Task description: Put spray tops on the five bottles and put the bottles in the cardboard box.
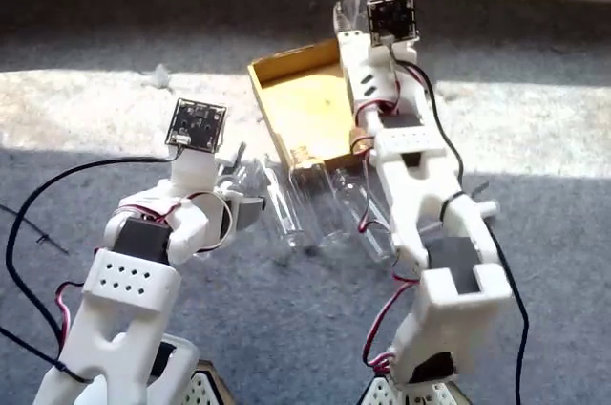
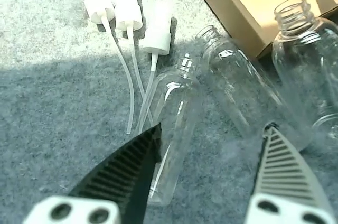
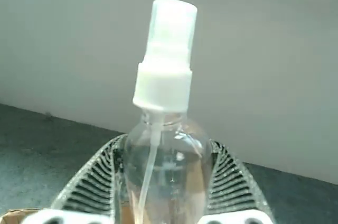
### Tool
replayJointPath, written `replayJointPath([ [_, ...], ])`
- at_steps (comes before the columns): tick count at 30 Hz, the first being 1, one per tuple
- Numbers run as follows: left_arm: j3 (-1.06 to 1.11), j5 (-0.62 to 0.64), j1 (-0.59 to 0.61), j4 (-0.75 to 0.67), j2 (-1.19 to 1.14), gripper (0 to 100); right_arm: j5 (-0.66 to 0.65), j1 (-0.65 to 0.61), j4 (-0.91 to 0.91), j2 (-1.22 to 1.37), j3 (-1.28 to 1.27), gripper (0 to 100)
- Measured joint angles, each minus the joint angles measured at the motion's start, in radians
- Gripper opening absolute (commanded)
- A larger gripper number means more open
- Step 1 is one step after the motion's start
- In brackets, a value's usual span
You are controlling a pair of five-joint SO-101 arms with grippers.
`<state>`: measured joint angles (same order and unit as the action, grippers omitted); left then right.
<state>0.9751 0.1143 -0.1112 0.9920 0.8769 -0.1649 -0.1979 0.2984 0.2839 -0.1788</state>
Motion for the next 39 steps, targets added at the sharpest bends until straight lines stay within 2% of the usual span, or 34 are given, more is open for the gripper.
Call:
replayJointPath([
  [9, 0.012, 0.000, 0.002, -0.018, -0.002, 28, 0.270, 0.052, 0.066, 0.350, 0.313, 0.5],
  [14, 0.012, 0.000, -0.002, -0.018, -0.002, 28, 0.281, 0.052, 0.066, 0.485, 0.463, 0.5],
  [21, 0.012, 0.000, -0.002, -0.018, -0.002, 28, 0.279, 0.051, 0.064, 0.520, 0.534, 0.5],
  [28, 0.012, 0.000, -0.002, -0.018, -0.002, 28, 0.201, 0.032, -0.011, 0.520, 0.551, 0.5],
  [39, 0.012, 0.000, -0.002, -0.018, -0.002, 28, 0.198, 0.018, -0.199, 0.505, 0.563, 0.5],
])
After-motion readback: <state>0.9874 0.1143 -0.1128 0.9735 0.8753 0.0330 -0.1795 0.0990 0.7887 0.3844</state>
